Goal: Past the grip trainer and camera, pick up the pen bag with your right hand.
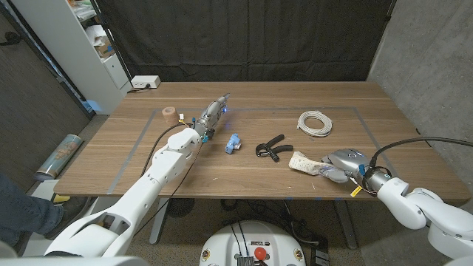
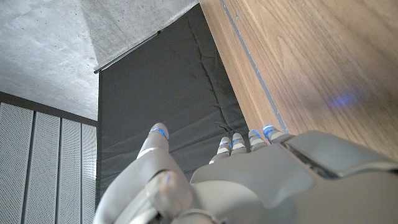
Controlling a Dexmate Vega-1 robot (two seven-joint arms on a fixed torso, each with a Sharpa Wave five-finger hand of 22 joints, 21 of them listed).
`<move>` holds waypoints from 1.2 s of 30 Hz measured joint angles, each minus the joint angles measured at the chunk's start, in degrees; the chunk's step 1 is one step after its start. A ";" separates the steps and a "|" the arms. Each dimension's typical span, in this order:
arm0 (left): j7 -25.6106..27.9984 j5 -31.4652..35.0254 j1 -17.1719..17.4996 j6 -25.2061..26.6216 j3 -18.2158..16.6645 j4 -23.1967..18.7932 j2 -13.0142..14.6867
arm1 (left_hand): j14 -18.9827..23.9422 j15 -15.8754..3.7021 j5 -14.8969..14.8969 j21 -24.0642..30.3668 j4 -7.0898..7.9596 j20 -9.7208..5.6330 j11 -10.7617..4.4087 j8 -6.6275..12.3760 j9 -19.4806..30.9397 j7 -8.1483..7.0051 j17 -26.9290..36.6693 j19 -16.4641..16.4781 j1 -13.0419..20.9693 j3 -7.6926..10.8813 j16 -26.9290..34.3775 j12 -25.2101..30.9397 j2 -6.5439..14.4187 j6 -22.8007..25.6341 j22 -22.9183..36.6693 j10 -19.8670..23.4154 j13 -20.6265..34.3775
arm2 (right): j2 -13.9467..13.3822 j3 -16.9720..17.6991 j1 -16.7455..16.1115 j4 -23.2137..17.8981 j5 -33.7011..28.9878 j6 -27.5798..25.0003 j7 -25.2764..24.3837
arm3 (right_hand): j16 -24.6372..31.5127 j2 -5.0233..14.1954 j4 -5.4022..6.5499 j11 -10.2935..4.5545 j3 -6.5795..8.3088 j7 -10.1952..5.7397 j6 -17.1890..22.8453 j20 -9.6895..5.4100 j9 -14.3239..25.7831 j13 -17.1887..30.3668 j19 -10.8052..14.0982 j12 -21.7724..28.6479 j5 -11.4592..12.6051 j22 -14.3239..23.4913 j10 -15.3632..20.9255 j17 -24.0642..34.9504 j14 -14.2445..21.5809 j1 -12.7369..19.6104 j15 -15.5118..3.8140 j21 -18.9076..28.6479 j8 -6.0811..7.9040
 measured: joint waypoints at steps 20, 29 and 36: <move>-2.00 0.02 -1.92 -1.81 -0.16 3.83 -1.49 | 0.00 0.00 0.00 0.00 0.00 0.00 0.00 0.00 0.00 0.00 0.00 0.00 0.00 0.00 0.00 0.00 0.00 0.00 -0.01 0.00 0.00 | -0.19 2.58 -1.52 -3.52 -0.42 -1.74 0.04 | 0.00 0.61 -0.24 -0.38 -0.23 -0.49 1.34 0.00 -0.03 -0.15 -0.01 0.00 -0.85 -0.01 1.01 0.27 0.51 0.61 -0.10 0.22 0.20; -2.59 0.17 -2.53 -2.24 -0.27 4.79 -1.77 | 0.00 0.00 0.00 0.00 0.00 0.00 0.00 0.00 0.00 0.00 0.00 0.00 0.00 0.00 0.00 0.00 0.00 0.00 -0.01 0.00 0.00 | 1.22 4.81 -2.67 -5.23 -0.48 -1.32 1.08 | -0.28 0.83 -0.24 -0.38 -0.23 -0.82 1.62 -0.21 0.01 -0.15 -0.22 0.00 -1.34 -0.01 1.01 0.36 0.61 0.84 0.00 0.44 0.20; -3.12 0.36 -2.98 -2.27 -0.27 5.32 -1.85 | 0.00 0.00 0.00 0.00 0.00 0.00 0.00 0.00 0.00 0.00 0.00 0.00 0.00 0.00 0.00 0.00 0.00 0.00 -0.02 0.00 0.00 | 2.63 6.67 -3.35 -6.60 -0.28 -0.43 2.52 | -0.28 0.99 -0.48 -0.38 -0.47 -0.91 2.13 -0.21 0.01 -0.15 -0.22 -0.24 -1.78 -0.01 1.00 0.53 0.61 1.00 0.00 0.44 0.15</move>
